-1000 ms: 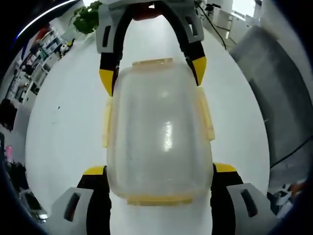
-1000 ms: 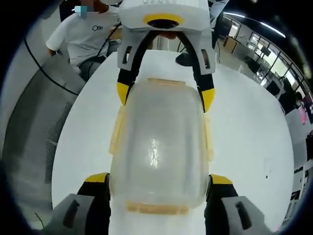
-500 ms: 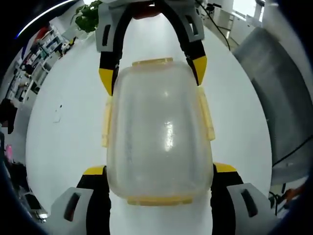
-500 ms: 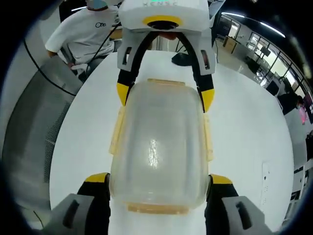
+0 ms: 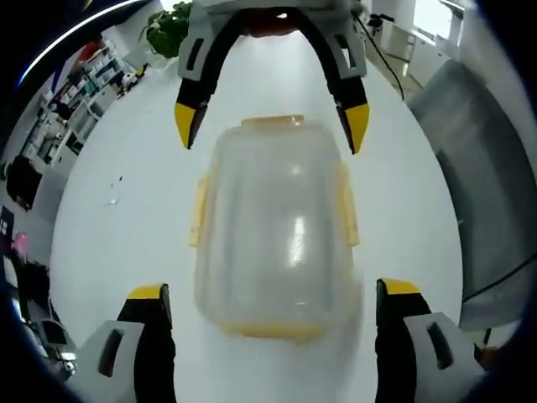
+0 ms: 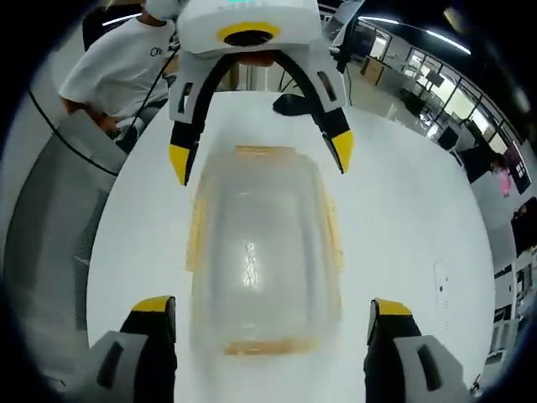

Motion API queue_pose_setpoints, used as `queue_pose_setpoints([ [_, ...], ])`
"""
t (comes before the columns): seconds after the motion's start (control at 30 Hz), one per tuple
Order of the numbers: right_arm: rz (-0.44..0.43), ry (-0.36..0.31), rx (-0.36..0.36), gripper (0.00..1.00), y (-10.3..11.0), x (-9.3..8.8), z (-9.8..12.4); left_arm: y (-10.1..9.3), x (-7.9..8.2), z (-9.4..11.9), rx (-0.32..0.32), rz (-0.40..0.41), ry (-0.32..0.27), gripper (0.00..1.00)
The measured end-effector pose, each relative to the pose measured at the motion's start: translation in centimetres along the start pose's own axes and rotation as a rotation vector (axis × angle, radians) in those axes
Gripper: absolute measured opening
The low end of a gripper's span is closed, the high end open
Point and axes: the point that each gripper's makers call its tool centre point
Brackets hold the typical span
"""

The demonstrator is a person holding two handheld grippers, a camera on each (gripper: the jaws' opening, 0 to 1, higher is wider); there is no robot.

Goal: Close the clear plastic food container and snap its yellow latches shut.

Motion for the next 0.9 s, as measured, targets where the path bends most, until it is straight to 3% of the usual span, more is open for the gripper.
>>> queue_pose_setpoints([
  [0.13,0.012,-0.028,-0.016,0.97,0.7,0.3,0.8,-0.3,0.1,1.0,0.019,0.031,-0.012,0.96],
  [0.33,-0.081,-0.058,-0.052,0.99,1.9,0.2,2.2,-0.7,-0.1,2.4,0.085,0.090,-0.030,0.99],
  [0.7,-0.149,-0.135,-0.137,0.99,4.3,0.3,4.1,-2.7,-0.1,5.2,0.159,0.209,-0.064,0.99],
  [0.8,-0.219,-0.213,-0.193,0.99,4.6,0.3,4.7,-3.0,-0.1,5.8,0.191,0.273,-0.082,0.99],
  [0.9,-0.250,-0.236,-0.208,0.99,5.5,-0.1,5.0,-3.8,-0.3,6.5,0.198,0.317,-0.090,0.99],
])
Point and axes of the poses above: the point that each gripper's makers call its tool centre point, and the gripper's own axes: z roughly backward along the fingers, y roughly to its left, x roughly out of its top, and after that the axes turned 11 degrees about x, right-handed
